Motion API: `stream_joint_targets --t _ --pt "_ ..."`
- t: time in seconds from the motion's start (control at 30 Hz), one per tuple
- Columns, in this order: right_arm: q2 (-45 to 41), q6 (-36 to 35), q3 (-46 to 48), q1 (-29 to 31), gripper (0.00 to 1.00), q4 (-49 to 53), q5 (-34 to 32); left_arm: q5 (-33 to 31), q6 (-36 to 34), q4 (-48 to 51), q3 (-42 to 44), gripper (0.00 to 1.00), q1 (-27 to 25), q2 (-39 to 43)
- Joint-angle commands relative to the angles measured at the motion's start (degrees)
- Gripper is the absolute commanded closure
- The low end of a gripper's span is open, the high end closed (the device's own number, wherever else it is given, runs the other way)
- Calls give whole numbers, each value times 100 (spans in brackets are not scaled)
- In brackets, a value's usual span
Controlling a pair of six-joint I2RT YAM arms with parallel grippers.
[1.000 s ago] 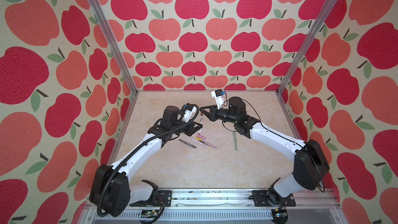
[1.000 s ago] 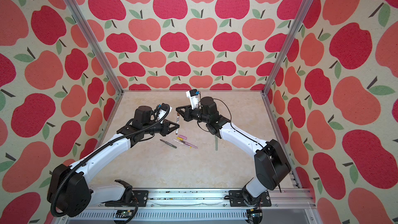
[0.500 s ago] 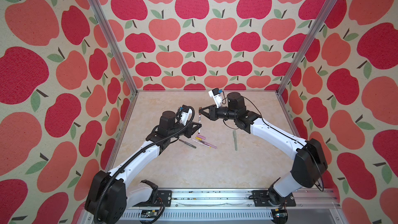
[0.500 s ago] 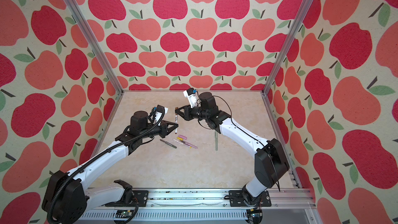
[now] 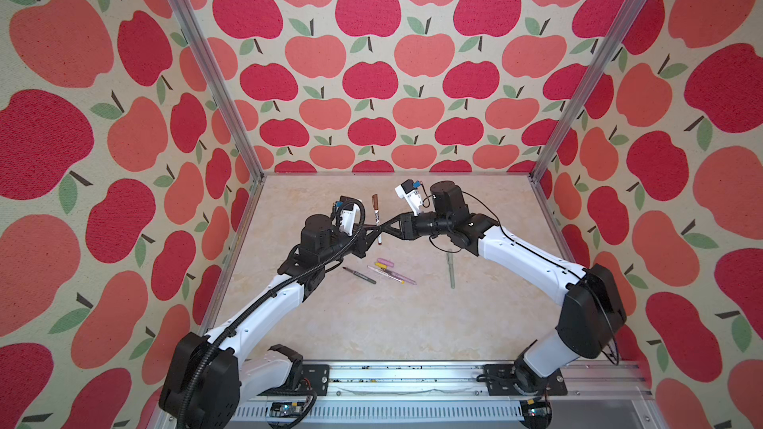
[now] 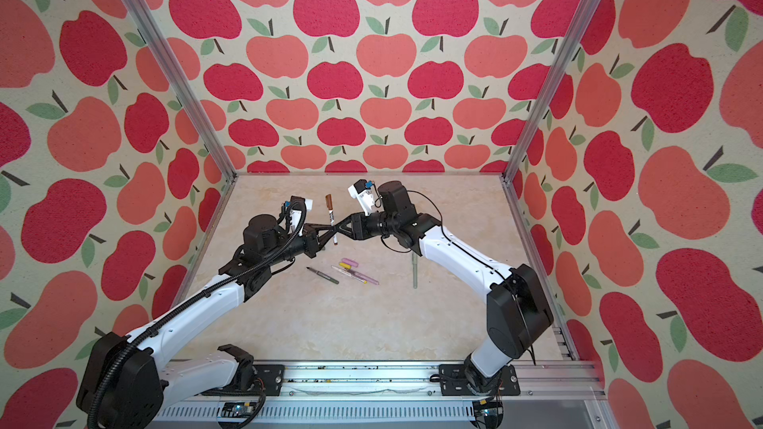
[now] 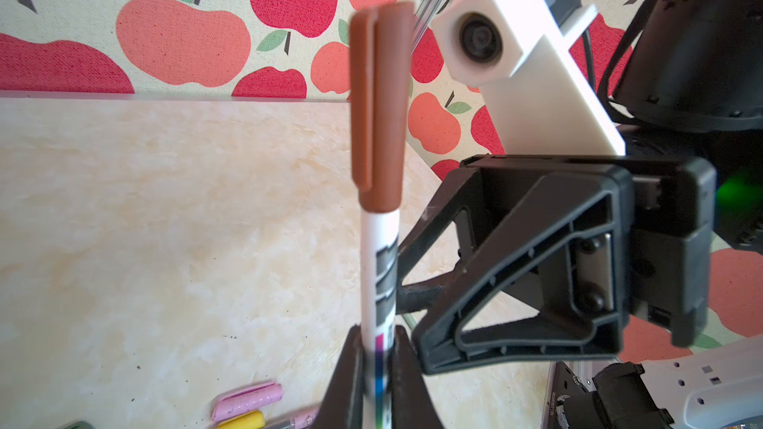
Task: Insert the pens into the pen caps
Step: 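Close the right gripper on the capped marker body below the left gripper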
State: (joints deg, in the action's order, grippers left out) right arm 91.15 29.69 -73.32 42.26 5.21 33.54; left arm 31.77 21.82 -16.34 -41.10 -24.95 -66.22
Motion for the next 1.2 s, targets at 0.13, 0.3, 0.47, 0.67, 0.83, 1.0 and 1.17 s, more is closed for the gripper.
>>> stream_joint_targets --t 0.13,0.3,0.47,0.67,0.83,1.0,1.17 --pt "-448 -174 -3 2 66 -74 -174 177 102 -221 14 100 -71 108" --pt "-460 -191 -77 2 66 -180 -291 293 135 -216 -3 100 -124 27" --pt "-286 -218 -200 -3 64 -143 -338 304 140 -230 -21 100 -150 32" --pt "-104 -183 -353 10 64 -213 -272 330 159 -250 -30 100 -159 8" --pt "-6 -148 -385 58 69 -263 -229 323 176 -284 -30 100 -168 -6" --pt "25 -148 -367 135 75 -258 -220 304 203 -311 -47 100 -168 -48" --pt "59 -183 -382 168 79 -231 -226 330 235 -324 -65 100 -168 -93"
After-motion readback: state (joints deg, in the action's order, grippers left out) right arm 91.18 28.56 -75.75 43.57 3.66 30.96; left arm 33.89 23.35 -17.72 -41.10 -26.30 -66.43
